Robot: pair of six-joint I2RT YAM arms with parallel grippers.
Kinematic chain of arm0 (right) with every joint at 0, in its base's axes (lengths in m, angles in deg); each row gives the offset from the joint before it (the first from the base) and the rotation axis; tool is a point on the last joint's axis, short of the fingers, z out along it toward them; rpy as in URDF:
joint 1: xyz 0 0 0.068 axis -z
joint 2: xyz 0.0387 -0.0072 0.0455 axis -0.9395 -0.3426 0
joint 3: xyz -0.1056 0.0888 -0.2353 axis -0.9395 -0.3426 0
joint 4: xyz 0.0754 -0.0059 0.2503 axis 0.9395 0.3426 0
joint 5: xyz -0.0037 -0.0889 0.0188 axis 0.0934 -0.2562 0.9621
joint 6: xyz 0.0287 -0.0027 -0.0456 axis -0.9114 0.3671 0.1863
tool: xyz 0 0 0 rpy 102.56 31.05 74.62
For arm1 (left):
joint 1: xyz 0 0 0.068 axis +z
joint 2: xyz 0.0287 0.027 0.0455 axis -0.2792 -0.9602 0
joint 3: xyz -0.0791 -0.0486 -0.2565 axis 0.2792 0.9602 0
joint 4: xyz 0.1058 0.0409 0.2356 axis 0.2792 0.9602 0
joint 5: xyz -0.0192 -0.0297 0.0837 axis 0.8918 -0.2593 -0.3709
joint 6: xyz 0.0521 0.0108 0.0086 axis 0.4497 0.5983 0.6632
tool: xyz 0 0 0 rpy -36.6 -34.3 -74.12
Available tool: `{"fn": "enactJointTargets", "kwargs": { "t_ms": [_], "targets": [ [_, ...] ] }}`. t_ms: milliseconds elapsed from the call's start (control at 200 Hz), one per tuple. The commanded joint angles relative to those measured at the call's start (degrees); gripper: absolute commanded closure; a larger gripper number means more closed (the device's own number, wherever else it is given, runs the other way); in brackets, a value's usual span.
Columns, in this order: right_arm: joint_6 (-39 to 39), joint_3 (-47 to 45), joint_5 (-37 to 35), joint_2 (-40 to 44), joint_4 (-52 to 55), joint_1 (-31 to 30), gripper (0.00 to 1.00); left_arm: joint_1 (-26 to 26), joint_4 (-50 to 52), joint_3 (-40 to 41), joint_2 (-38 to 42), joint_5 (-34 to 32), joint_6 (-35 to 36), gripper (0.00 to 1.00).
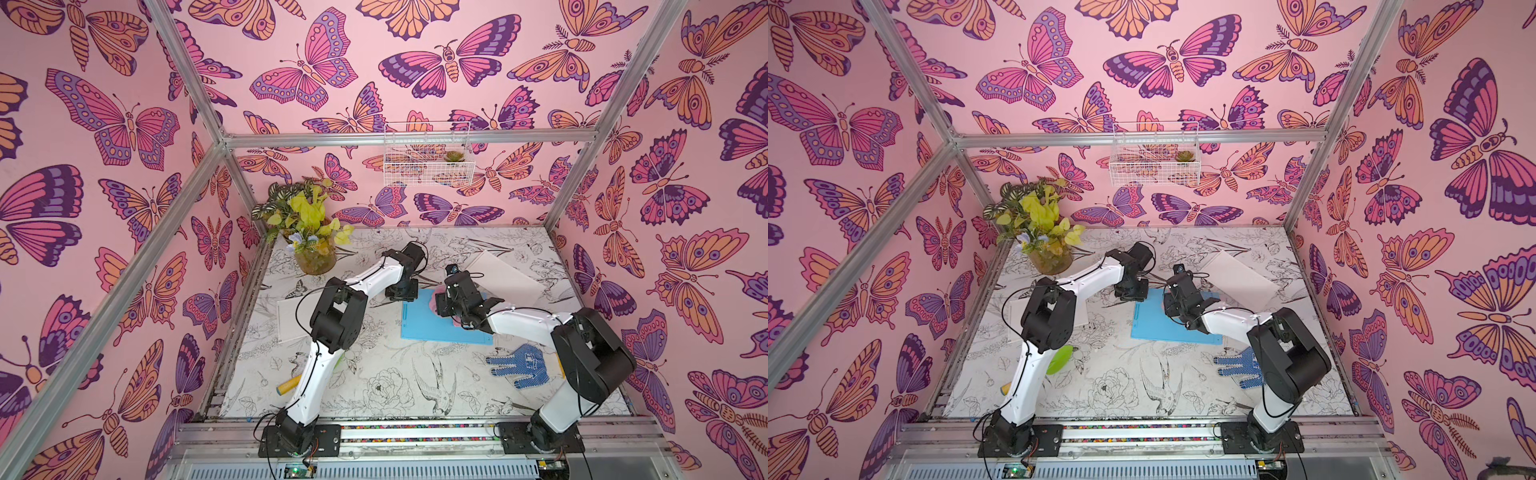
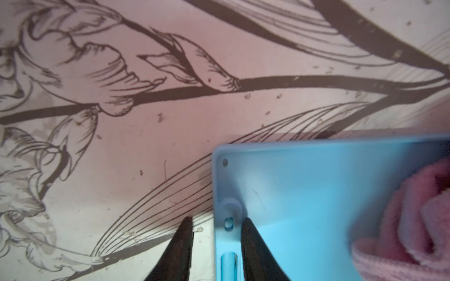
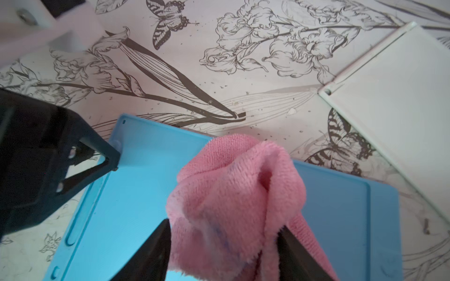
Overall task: Wipe the drawing tablet
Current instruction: Wipe the dirt from the drawing tablet.
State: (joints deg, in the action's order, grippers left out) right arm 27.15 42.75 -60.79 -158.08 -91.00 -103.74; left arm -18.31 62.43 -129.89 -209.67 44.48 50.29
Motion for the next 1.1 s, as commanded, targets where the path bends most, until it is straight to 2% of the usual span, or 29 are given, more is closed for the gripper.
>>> {"fn": "enactJointTargets", "kwargs": {
  "t_ms": [0, 80, 240, 406, 526, 591, 631, 706, 801, 926, 1097],
  "targets": [
    [-0.8, -4.3, -0.7, 2.4, -10.0, -0.1, 0.26, 0.3, 7.8, 6.3, -2.9, -0.5, -0.2, 0.68],
    [-0.8, -6.6, -1.6, 2.4, -14.4, -0.1, 0.20, 0.5, 7.0, 9.1, -1.4, 0.2, -0.7, 0.69],
    [-1.1, -6.6, -3.4, -1.0, -18.6, -2.2, 0.17, 1.1, 4.6, 15.2, 1.9, 2.5, -2.1, 0.72],
    [-2.9, -4.8, -5.0, -6.0, -20.3, -5.2, 0.17, 1.9, 2.8, 19.2, 4.3, 3.8, -3.1, 0.73],
    [-5.0, -4.0, -4.9, -8.6, -19.7, -6.2, 0.22, 2.4, 2.1, 20.8, 5.3, 4.5, -3.5, 0.74],
    [-5.2, -3.7, -5.4, -9.2, -17.9, -6.3, 0.29, 2.6, 2.1, 21.2, 5.5, 4.7, -3.8, 0.73],
    [-5.4, -3.7, -7.3, -8.9, -15.9, -6.3, 0.39, 2.6, 2.0, 21.4, 5.6, 4.7, -3.9, 0.73],
    [-4.1, -4.7, -10.6, -7.0, -13.0, -6.1, 0.63, 2.6, 2.1, 21.6, 5.7, 4.4, -4.2, 0.74],
    [0.8, -5.4, -7.8, -4.1, -12.0, -6.2, 0.83, 2.7, 2.1, 21.7, 5.3, 4.6, -4.7, 0.75],
    [4.2, -3.6, -5.4, -3.4, -11.6, -12.4, 0.90, 2.6, 2.0, 21.8, 4.8, 5.3, -5.5, 0.76],
    [3.0, 0.7, -2.9, -8.9, -12.1, -23.4, 0.95, 2.6, 1.6, 22.0, 4.9, 5.6, -5.9, 0.76]
  ]
}}
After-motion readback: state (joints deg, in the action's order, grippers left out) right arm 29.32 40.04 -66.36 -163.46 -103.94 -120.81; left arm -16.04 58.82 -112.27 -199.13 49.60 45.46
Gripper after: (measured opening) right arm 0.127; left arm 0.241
